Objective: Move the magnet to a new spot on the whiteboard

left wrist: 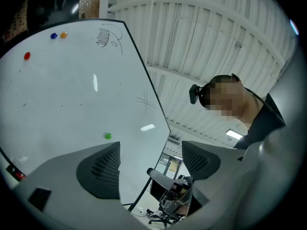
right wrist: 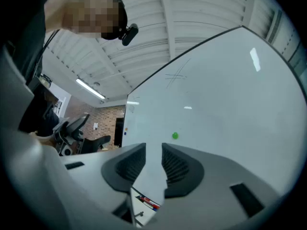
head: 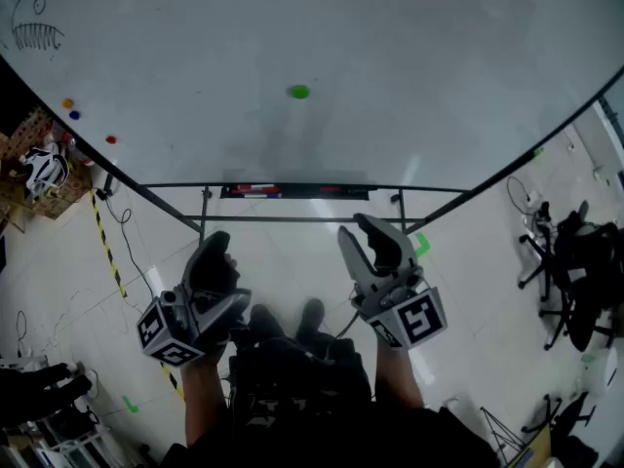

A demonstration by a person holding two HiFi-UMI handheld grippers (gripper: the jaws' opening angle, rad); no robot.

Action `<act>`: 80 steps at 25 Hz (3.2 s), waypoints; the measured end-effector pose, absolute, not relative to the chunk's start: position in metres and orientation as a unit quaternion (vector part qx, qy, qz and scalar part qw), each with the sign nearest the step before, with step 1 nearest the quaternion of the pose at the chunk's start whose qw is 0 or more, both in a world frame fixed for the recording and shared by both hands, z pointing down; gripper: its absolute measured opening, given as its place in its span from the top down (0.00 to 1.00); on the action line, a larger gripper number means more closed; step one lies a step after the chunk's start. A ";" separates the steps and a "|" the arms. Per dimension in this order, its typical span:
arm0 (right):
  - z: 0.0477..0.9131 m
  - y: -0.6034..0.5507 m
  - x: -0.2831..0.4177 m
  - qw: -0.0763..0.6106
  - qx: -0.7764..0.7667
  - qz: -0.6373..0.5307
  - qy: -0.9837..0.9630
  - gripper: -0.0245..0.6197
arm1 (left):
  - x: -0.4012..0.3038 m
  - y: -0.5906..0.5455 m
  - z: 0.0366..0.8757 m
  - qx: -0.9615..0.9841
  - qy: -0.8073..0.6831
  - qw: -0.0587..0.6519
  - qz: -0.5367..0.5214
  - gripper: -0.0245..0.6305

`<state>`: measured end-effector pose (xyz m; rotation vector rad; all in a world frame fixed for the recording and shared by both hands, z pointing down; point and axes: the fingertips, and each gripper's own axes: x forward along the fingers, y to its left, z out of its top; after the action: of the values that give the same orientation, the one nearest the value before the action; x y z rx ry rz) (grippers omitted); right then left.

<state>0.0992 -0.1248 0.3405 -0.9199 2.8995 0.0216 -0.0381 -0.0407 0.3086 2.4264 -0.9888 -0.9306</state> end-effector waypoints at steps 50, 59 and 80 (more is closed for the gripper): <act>0.325 -0.313 -0.022 -0.142 -0.597 0.249 0.749 0.72 | -0.190 -0.130 0.303 0.877 -0.314 0.147 -0.333 0.35; 0.326 -0.312 -0.022 -0.131 -0.584 0.223 0.769 0.73 | -0.189 -0.131 0.302 0.877 -0.310 0.148 -0.335 0.35; 0.307 -0.260 0.029 0.002 -0.481 0.080 0.873 0.73 | -0.151 -0.149 0.295 0.887 -0.264 0.170 -0.338 0.35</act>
<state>0.0293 -0.2600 0.3068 -1.5079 2.7405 0.2523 -0.1508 -0.1489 0.2951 2.5211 -0.7503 -0.9609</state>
